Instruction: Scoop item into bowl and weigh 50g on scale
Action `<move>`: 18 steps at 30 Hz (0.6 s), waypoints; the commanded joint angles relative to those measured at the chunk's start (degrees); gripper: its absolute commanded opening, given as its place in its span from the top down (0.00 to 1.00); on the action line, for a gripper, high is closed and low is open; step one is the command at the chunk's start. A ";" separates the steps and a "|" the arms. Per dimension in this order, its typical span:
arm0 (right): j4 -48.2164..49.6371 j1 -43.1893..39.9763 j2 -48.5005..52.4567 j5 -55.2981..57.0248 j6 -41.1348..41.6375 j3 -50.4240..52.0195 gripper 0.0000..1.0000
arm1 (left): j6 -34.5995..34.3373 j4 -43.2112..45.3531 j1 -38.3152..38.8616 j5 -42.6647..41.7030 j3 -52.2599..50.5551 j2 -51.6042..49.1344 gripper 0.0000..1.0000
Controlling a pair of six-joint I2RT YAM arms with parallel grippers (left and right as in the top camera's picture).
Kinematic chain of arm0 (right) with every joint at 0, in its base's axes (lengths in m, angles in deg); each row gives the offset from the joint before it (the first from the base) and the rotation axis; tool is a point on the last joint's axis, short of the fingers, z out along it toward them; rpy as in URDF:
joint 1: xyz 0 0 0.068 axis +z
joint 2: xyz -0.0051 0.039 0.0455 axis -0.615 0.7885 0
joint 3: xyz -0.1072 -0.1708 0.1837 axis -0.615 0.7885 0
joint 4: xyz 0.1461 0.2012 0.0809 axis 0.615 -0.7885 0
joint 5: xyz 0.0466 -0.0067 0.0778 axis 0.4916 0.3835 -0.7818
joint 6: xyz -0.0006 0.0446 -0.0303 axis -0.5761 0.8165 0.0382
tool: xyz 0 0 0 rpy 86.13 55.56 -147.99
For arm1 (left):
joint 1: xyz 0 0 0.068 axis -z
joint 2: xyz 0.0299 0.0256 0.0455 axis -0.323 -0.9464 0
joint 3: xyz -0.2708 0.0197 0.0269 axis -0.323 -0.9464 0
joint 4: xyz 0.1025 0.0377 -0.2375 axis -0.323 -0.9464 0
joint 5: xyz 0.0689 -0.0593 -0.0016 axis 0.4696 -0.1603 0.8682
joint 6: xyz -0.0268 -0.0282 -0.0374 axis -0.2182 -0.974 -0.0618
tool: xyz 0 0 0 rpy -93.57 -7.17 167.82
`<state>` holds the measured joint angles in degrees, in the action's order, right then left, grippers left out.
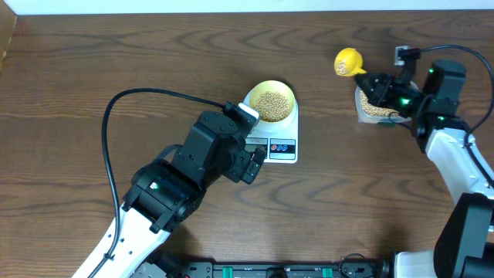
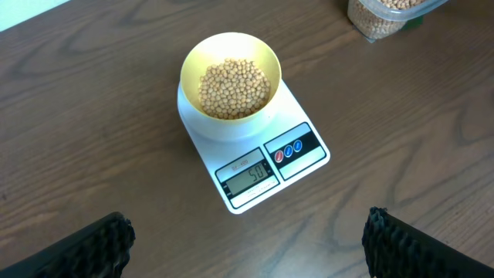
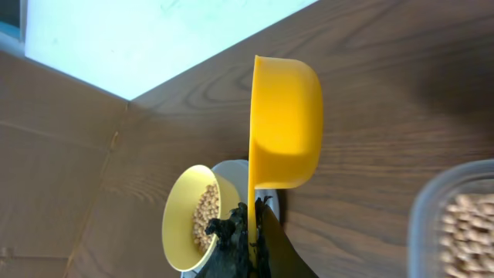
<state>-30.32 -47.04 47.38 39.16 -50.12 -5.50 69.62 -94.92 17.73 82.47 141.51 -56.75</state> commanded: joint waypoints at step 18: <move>-12.90 -11.80 0.24 0.11 -18.43 0.02 0.99 | 0.96 -0.17 -0.24 -0.50 -0.02 -0.26 0.03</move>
<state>-42.56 -57.83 47.38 38.59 -62.36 -5.50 69.62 -94.94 17.73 82.47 141.51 -56.75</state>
